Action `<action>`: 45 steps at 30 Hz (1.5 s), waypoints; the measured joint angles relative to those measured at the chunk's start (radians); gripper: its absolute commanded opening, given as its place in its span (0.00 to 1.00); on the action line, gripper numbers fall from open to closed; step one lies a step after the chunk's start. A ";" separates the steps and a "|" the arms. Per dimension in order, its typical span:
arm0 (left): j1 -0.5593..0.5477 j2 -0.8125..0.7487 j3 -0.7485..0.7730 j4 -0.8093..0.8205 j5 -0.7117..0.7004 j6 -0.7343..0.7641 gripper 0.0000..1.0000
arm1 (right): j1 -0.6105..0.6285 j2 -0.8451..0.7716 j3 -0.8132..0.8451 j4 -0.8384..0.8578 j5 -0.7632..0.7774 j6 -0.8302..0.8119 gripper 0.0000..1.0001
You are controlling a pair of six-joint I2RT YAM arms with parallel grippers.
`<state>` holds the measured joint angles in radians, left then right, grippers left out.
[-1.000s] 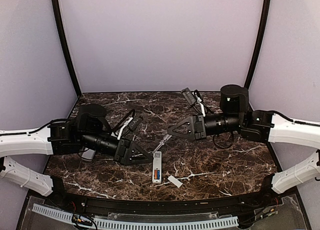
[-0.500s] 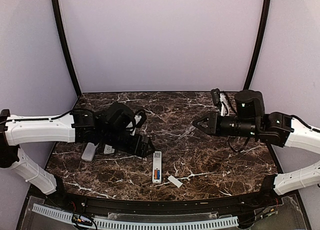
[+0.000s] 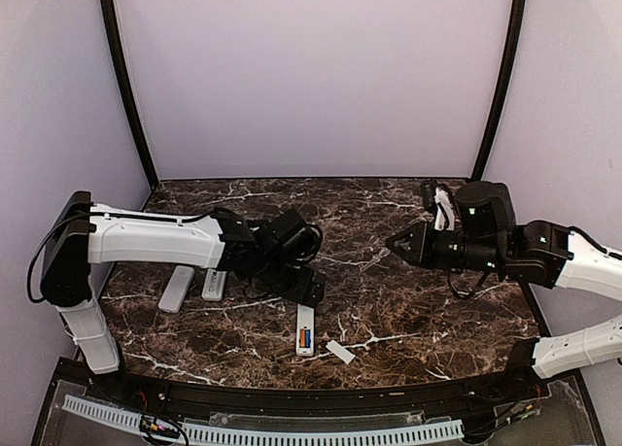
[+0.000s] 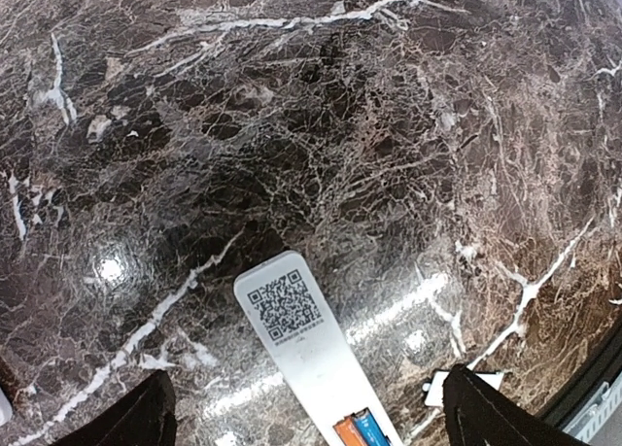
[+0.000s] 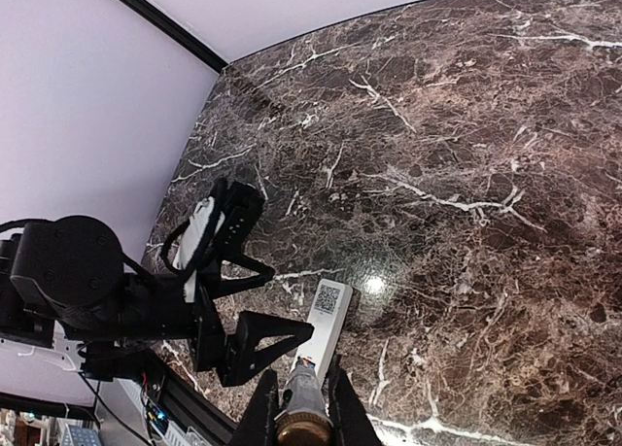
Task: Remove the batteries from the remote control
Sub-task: Adjust the remote control without the battery cover at the center of the board.
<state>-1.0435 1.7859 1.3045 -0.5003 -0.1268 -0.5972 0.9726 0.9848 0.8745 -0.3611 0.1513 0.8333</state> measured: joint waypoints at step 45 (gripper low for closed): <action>0.003 0.284 0.209 -0.204 -0.217 -0.051 0.99 | 0.000 0.018 -0.033 0.026 -0.015 0.063 0.00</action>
<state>-1.0405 2.0701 1.5139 -0.7044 -0.3443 -0.6483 0.9726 1.0023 0.8417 -0.3351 0.1360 0.8963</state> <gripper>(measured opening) 0.991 0.113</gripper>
